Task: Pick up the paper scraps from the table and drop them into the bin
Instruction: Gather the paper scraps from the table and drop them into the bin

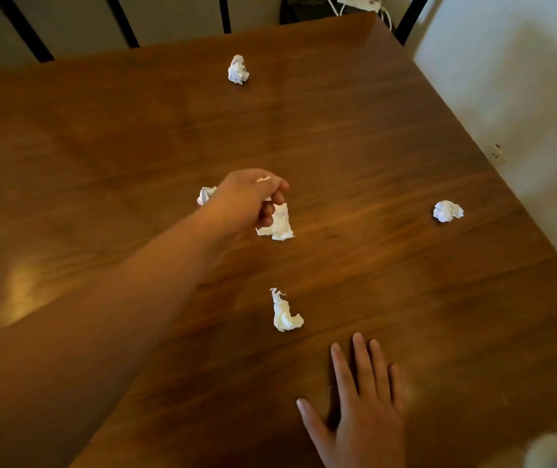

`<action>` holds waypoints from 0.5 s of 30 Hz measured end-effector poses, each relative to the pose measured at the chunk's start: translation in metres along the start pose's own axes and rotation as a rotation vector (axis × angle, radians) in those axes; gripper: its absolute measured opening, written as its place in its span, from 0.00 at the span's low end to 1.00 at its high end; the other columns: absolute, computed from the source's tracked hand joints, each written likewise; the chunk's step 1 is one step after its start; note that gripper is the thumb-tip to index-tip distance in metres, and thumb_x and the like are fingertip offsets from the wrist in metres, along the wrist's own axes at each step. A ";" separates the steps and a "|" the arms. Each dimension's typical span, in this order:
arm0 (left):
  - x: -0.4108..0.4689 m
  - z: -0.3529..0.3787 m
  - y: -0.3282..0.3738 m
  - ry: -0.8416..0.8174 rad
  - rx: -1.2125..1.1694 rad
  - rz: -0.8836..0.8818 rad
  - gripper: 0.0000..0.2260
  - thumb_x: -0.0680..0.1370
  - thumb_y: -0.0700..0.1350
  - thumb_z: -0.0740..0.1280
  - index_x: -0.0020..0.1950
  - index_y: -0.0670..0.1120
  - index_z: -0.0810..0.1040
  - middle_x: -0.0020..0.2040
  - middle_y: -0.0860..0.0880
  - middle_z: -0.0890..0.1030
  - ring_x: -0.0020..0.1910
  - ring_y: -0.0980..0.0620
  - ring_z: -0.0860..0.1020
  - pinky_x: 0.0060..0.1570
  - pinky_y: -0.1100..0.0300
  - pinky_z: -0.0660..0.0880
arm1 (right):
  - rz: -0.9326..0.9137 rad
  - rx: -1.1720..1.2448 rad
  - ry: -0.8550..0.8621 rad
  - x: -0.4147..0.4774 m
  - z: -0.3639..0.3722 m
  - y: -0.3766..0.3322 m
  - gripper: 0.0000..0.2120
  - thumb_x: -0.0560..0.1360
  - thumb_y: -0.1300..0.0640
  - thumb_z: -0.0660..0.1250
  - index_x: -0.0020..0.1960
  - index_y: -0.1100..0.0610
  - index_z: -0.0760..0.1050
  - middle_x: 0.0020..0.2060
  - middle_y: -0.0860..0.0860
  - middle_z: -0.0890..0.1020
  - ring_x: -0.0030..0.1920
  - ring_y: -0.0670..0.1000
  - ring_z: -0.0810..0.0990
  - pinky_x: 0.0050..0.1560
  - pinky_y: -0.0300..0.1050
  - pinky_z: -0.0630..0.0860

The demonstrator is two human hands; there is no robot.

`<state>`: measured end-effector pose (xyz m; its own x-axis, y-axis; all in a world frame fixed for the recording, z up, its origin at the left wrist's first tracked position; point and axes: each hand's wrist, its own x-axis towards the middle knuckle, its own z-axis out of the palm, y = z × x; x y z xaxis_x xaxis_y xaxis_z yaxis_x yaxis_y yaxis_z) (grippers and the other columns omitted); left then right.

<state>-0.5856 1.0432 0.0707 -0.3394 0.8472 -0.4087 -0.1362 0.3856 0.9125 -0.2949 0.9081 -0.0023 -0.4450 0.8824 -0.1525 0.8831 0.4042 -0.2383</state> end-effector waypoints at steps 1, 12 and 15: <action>-0.017 -0.011 -0.008 -0.008 -0.088 0.002 0.10 0.80 0.43 0.61 0.44 0.47 0.81 0.32 0.52 0.77 0.27 0.57 0.71 0.25 0.62 0.71 | 0.005 -0.012 -0.018 0.000 -0.003 -0.001 0.41 0.65 0.27 0.61 0.70 0.48 0.70 0.73 0.54 0.69 0.74 0.57 0.63 0.70 0.61 0.59; -0.170 -0.064 -0.099 0.159 -0.569 -0.340 0.22 0.79 0.58 0.60 0.29 0.48 0.70 0.25 0.51 0.65 0.23 0.54 0.65 0.21 0.62 0.64 | -0.223 0.155 -0.088 0.063 -0.040 -0.038 0.31 0.72 0.43 0.68 0.72 0.40 0.60 0.69 0.43 0.65 0.67 0.47 0.68 0.54 0.37 0.70; -0.191 -0.067 -0.110 0.187 -0.566 -0.398 0.19 0.80 0.55 0.59 0.32 0.48 0.74 0.28 0.50 0.70 0.26 0.54 0.69 0.25 0.60 0.68 | -0.351 0.101 -0.180 0.084 -0.043 -0.048 0.33 0.71 0.50 0.70 0.72 0.39 0.60 0.70 0.42 0.60 0.67 0.46 0.69 0.48 0.33 0.71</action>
<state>-0.5680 0.8149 0.0494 -0.3103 0.5852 -0.7492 -0.7279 0.3606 0.5832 -0.3683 0.9729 0.0372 -0.7435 0.6352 -0.2089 0.6580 0.6393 -0.3979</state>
